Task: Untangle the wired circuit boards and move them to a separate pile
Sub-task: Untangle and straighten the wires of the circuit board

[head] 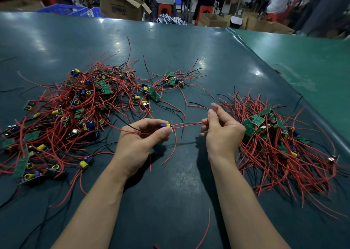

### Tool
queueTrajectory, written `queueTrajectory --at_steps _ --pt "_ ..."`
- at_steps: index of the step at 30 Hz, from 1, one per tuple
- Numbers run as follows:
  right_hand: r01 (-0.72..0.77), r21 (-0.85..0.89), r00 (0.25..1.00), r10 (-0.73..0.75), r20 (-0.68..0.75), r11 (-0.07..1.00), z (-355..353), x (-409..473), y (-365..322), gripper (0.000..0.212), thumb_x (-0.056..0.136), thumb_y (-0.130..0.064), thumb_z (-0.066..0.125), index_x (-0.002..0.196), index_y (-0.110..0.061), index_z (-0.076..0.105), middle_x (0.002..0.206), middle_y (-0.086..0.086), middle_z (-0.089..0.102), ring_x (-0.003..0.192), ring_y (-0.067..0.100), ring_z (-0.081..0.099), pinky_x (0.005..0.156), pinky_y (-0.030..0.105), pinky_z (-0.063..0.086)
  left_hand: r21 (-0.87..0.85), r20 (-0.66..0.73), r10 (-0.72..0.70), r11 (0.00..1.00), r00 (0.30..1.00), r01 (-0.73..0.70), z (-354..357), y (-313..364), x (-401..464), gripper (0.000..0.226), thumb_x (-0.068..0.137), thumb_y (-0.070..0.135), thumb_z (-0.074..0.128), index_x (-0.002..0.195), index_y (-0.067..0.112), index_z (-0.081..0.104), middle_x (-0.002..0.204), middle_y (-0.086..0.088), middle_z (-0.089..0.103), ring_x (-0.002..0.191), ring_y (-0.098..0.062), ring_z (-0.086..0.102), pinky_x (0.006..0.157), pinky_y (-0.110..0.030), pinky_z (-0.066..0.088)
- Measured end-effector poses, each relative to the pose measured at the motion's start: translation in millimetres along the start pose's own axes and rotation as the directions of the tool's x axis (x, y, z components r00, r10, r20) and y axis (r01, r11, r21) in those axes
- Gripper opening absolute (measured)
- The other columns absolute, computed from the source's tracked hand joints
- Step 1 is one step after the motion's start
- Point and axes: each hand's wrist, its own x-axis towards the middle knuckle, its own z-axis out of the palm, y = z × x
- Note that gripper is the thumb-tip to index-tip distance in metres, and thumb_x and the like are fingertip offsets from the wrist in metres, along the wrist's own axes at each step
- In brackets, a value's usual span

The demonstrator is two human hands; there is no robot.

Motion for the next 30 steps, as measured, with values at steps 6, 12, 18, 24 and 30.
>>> queueTrajectory --at_steps 6,12,18,24,30 --pt "-0.078 0.155 0.997 0.081 -0.014 0.985 -1 4 -6 0.014 0.098 -0.01 0.057 0.088 -0.015 0.065 0.056 0.0 0.066 0.046 0.013 0.062 0.039 0.022 0.048 0.02 0.007 -0.006 1.0 1.0 0.006 2 1 0 0.026 0.067 0.021 0.078 0.09 0.011 0.074 0.075 -0.001 0.074 0.064 -0.011 0.067 0.065 -0.019 0.053" --pt "-0.184 0.286 0.983 0.182 0.031 0.94 1 4 -9 0.018 0.101 -0.009 0.051 0.088 -0.009 0.064 0.052 0.001 0.064 0.04 0.012 0.058 0.039 0.02 0.046 -0.045 -0.02 -0.015 0.999 1.0 0.014 2 3 -1 0.023 0.067 0.02 0.078 0.089 0.014 0.075 0.075 -0.005 0.074 0.064 -0.013 0.066 0.063 -0.02 0.053" --pt "-0.29 0.322 0.951 0.233 0.204 0.901 2 4 -17 0.029 0.097 -0.027 0.058 0.119 -0.009 0.049 0.073 0.008 0.07 0.051 0.017 0.065 0.036 0.021 0.044 -0.087 -0.106 -0.001 0.996 0.994 -0.008 4 2 0 0.023 0.069 0.017 0.076 0.09 0.01 0.073 0.075 -0.002 0.073 0.064 -0.012 0.065 0.063 -0.018 0.052" --pt "-0.412 0.038 0.69 0.284 0.666 0.911 12 -26 -15 0.016 0.09 -0.022 0.064 0.094 -0.008 0.069 0.065 0.0 0.061 0.044 0.008 0.05 0.034 0.017 0.035 -0.043 -0.058 0.019 0.999 0.998 -0.021 4 4 -2 0.021 0.069 0.017 0.076 0.09 0.014 0.074 0.082 -0.004 0.075 0.07 -0.013 0.066 0.067 -0.02 0.054" --pt "-0.367 0.104 0.838 0.28 0.468 0.924 12 -18 -12 0.021 0.097 -0.016 0.059 0.082 -0.007 0.071 0.057 -0.004 0.06 0.043 0.005 0.047 0.037 0.017 0.036 -0.068 -0.096 -0.001 0.998 0.995 -0.005 5 4 -1 0.02 0.069 0.017 0.076 0.089 0.012 0.074 0.073 -0.003 0.073 0.063 -0.012 0.062 0.061 -0.019 0.052"
